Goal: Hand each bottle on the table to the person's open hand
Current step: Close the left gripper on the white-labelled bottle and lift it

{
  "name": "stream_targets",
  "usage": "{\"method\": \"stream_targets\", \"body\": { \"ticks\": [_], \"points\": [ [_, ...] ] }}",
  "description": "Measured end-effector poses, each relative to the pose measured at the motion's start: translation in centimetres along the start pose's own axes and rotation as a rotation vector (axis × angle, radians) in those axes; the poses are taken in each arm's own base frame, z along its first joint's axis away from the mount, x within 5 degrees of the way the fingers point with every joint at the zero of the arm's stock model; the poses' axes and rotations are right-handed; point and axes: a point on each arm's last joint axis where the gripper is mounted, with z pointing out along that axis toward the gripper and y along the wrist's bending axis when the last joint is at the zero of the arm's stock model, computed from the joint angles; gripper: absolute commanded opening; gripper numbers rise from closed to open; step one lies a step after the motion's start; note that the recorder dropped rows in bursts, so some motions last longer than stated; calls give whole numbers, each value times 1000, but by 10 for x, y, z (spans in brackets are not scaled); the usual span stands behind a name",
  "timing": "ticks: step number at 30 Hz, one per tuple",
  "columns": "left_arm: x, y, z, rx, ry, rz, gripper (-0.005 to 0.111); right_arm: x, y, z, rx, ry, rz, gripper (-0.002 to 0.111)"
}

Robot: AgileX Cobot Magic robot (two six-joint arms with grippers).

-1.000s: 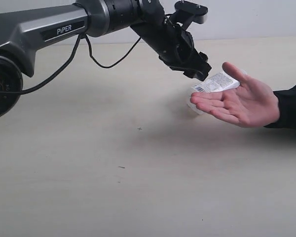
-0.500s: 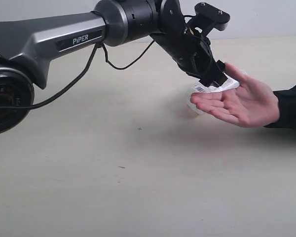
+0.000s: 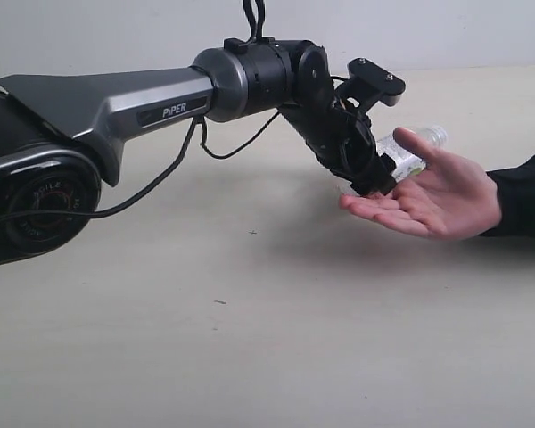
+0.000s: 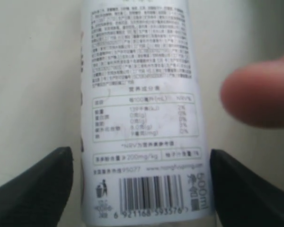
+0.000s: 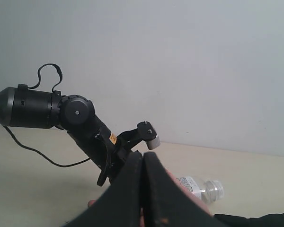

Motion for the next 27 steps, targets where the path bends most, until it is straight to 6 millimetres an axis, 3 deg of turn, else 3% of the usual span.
{"method": "stream_targets", "body": {
  "ticks": [3,6,9,13,15,27],
  "points": [
    [0,0,0,-2,-1,17,74,0,0,0,0,0,0,0],
    [0,0,0,-4,-1,26,63,0,0,0,0,0,0,0],
    [0,0,0,-4,-2,28,43,0,0,0,0,0,0,0],
    [-1,1,0,-9,-10,30,9,0,0,0,0,0,0,0],
    [-2,1,0,-14,-19,30,0,0,0,0,0,0,0,0],
    [-4,8,-4,-69,-34,23,0,0,0,0,0,0,0,0]
  ]
}}
